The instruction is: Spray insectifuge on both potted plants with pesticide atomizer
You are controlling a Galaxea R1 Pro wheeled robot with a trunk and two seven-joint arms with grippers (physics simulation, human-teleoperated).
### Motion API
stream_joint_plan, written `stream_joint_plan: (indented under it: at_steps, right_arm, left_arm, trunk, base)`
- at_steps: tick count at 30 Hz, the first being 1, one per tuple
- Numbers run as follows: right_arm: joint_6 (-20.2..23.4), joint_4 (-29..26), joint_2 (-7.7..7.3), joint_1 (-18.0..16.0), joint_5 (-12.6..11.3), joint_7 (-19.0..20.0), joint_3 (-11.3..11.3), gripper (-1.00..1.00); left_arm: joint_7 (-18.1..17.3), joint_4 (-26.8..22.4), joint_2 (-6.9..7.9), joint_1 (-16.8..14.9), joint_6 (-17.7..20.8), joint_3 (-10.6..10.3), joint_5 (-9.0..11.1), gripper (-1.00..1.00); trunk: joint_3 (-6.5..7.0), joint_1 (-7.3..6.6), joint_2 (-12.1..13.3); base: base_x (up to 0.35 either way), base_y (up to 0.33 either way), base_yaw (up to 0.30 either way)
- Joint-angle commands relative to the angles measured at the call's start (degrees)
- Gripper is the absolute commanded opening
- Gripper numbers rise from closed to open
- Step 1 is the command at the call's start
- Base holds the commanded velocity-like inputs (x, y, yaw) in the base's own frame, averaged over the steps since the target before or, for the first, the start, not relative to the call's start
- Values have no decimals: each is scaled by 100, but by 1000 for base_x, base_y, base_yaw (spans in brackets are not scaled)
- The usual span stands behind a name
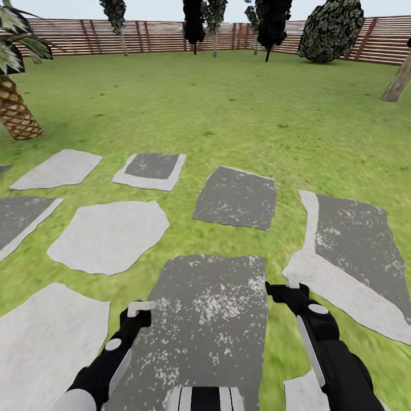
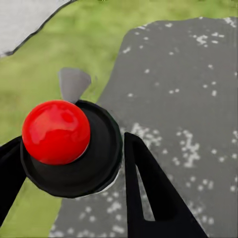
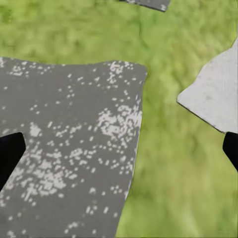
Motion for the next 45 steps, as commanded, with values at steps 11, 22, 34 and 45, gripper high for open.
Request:
stream_joint_plan:
  at_steps: [11,22,34,45]
  right_arm:
    - [34,-10,-2,-1,23,-2,1,100]
    - [34,-15,-2,-1,23,-2,-7,100]
    - [34,-17,-21,-1,23,-9,-9,100]
    - [34,-10,-29,1,31,-18,-8,100]
  left_arm:
    - [-9,7,-2,-4,-20,2,3,-100]
    - [-1,7,1,-4,-20,2,2,-100]
    - [-44,4,0,5,-20,2,4,-100]
    - [-55,-48,7,7,-20,4,9,-100]
  trunk:
    - [-4,1,-1]
    - [-4,1,-1]
    - [-4,1,-1]
    - [-4,1,-1]
  base:
    - [111,242,262]
    - [3,22,262]
    - [0,0,262]
    - [0,0,262]
